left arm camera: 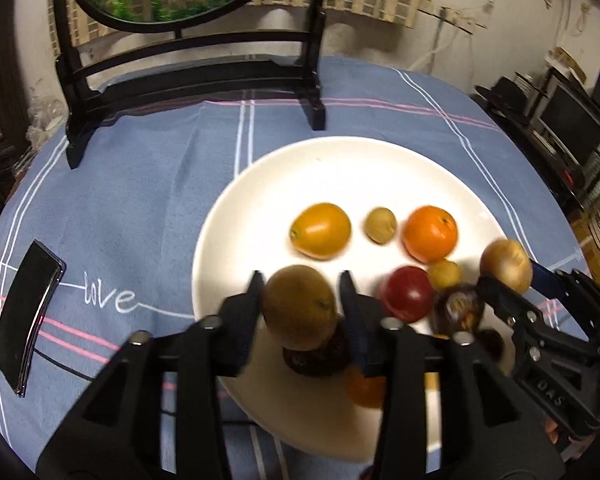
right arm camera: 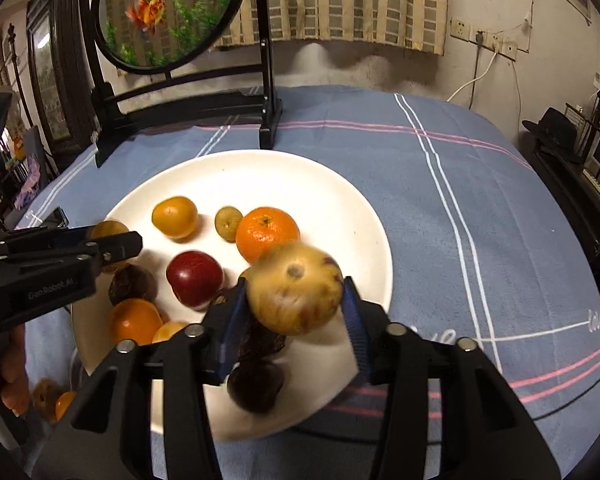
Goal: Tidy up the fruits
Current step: 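Carry both fruits onto the white plate and open both tools, then lift both tools off the plate back toward the fruit pile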
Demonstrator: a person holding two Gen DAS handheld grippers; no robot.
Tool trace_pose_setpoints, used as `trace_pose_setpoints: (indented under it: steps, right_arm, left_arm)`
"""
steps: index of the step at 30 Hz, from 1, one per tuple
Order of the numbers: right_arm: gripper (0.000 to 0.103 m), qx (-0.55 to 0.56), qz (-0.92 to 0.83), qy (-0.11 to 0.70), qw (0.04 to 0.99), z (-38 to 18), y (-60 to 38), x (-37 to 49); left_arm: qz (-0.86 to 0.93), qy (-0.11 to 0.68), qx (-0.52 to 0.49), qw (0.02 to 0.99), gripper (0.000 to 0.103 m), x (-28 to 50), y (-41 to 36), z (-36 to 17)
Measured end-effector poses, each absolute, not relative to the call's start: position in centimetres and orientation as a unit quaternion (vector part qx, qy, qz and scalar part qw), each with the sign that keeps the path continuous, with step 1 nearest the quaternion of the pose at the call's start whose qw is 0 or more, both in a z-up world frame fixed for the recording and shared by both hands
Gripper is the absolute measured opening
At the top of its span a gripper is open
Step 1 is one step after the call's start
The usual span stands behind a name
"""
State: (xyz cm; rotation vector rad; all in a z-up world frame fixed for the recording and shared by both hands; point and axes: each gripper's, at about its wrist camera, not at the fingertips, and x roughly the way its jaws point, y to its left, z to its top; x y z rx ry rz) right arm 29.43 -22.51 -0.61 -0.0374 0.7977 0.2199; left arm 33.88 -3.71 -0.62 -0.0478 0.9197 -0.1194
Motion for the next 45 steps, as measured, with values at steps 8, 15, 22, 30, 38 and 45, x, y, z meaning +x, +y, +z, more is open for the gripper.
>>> trace_pose_setpoints:
  steps: [8,15,22,30,38,45]
  right_arm:
    - [0.055,0.002,0.1,0.383,0.918,0.2,-23.4,28.2]
    - [0.056,0.033,0.103,0.386,0.916,1.6,-24.7,24.5]
    - [0.056,0.012,0.099,0.37,0.924,2.4,-24.5,19.4]
    - [0.057,0.004,0.111,0.389,0.915,1.1,-24.5,15.5]
    - [0.062,0.011,0.123,0.403,0.907,-0.3,-23.9,12.2]
    - [0.062,-0.001,0.138,0.416,0.899,-1.4,-22.7,9.8]
  left_arm:
    - [-0.054,0.417,-0.019,0.907,0.065,32.3,-3.6,1.3]
    - [-0.052,0.389,0.022,0.92,0.078,27.6,-3.8,3.4]
    - [-0.037,0.371,0.052,0.926,0.082,21.9,-3.7,4.4]
    - [-0.034,0.398,0.057,0.915,0.084,18.0,-2.3,2.4]
    - [-0.025,0.43,0.039,0.902,0.084,15.1,-0.5,-0.6]
    - [-0.023,0.44,0.013,0.898,0.084,12.7,1.1,-1.6]
